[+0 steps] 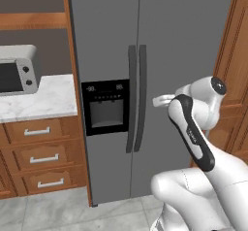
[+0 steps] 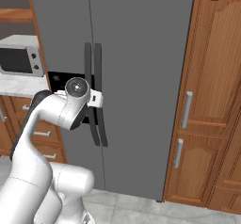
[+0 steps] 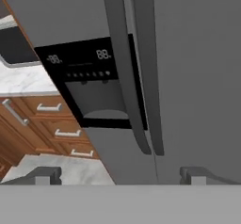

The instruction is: Open the fridge, remove the banana, corn, and chicken drumstick, and place them on any counter.

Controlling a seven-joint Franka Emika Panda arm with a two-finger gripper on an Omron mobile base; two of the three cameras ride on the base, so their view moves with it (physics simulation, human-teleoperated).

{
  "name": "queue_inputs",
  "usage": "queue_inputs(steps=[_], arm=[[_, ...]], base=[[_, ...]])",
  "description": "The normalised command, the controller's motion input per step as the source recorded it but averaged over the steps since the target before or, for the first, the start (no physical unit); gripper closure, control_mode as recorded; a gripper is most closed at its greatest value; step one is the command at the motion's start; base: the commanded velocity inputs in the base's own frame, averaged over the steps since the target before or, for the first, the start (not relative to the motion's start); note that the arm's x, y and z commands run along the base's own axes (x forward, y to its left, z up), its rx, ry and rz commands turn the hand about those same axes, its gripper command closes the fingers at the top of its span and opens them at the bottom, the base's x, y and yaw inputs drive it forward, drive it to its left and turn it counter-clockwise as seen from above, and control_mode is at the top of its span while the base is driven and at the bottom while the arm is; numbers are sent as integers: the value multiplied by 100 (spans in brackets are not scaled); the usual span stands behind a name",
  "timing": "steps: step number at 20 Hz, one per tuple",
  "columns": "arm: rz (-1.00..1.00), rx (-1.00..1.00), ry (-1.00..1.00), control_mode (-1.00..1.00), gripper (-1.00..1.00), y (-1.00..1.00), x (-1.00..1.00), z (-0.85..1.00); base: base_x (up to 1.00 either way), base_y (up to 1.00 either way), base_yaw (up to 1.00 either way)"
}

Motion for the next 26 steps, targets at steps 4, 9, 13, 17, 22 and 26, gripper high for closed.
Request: queue_inputs(steps=[4, 9, 13, 17, 22, 26], arm=[[0, 6, 1, -100, -100, 0, 25, 0], [0, 3, 2, -100, -100, 0, 39, 0], [0, 1, 0, -100, -100, -6, 65, -3], [0, 0, 0, -100, -100, -11, 60, -13], [0, 0, 0, -100, -100, -6, 46, -22], [2, 0, 0, -100, -100, 0, 37, -28]], base=[[0, 0, 0], [0, 0, 0], [0, 0, 0], [0, 0, 0], [0, 0, 0], [0, 0, 0]])
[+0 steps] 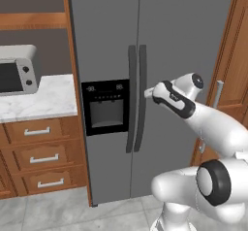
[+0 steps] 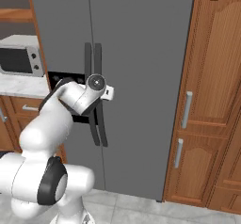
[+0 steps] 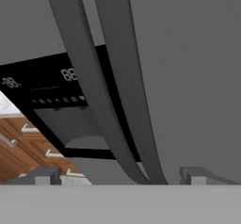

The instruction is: Open the fridge, remove the banana, corn, and chicken drumstick, and place them on any counter.

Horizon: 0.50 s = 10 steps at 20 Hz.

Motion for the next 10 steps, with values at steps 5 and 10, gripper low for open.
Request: queue_inputs(steps=[5, 10], arm=[[3, 0, 0, -100, -100, 0, 29, -23], [4, 0, 0, -100, -100, 0, 34, -13]], base=[[0, 0, 0], [0, 0, 0]])
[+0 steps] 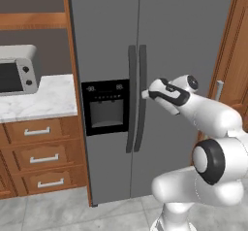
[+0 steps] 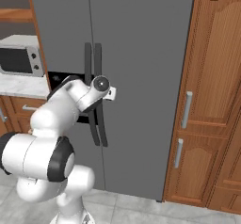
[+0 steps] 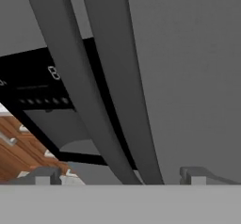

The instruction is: Open the fridge, remove the banana, corn, and chicken drumstick, and place them on any counter.

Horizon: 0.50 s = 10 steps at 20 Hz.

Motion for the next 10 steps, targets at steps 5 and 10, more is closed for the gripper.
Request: queue_inputs(steps=[5, 10], arm=[[6, 0, 0, -100, -100, 1, 33, -6], [3, 1, 0, -100, -100, 2, 34, -2]], base=[[0, 0, 0], [0, 0, 0]])
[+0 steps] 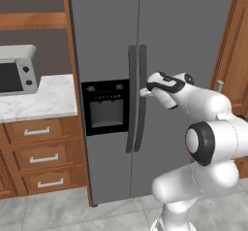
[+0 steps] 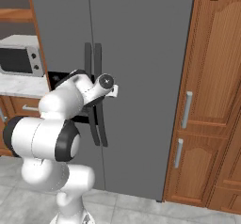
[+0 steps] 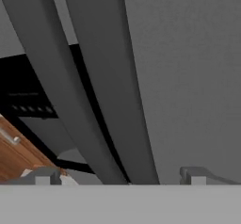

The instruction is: Open the fridge, remove the banana, corn, and chicken drumstick, and place them on any counter.

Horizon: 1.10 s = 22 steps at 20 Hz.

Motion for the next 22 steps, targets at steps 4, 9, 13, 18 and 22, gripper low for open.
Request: queue_inputs(steps=[4, 9, 13, 18, 22], arm=[[1, 3, 0, -100, -100, 0, 37, -1], [0, 3, 0, -100, -100, 0, 38, -1], [0, 1, 0, -100, -100, 8, 36, -6], [0, 0, 0, -100, -100, 19, 25, -21], [1, 2, 0, -100, -100, 16, 36, -21]], base=[[0, 0, 0], [0, 0, 0], [0, 0, 0], [0, 0, 0], [0, 0, 0]])
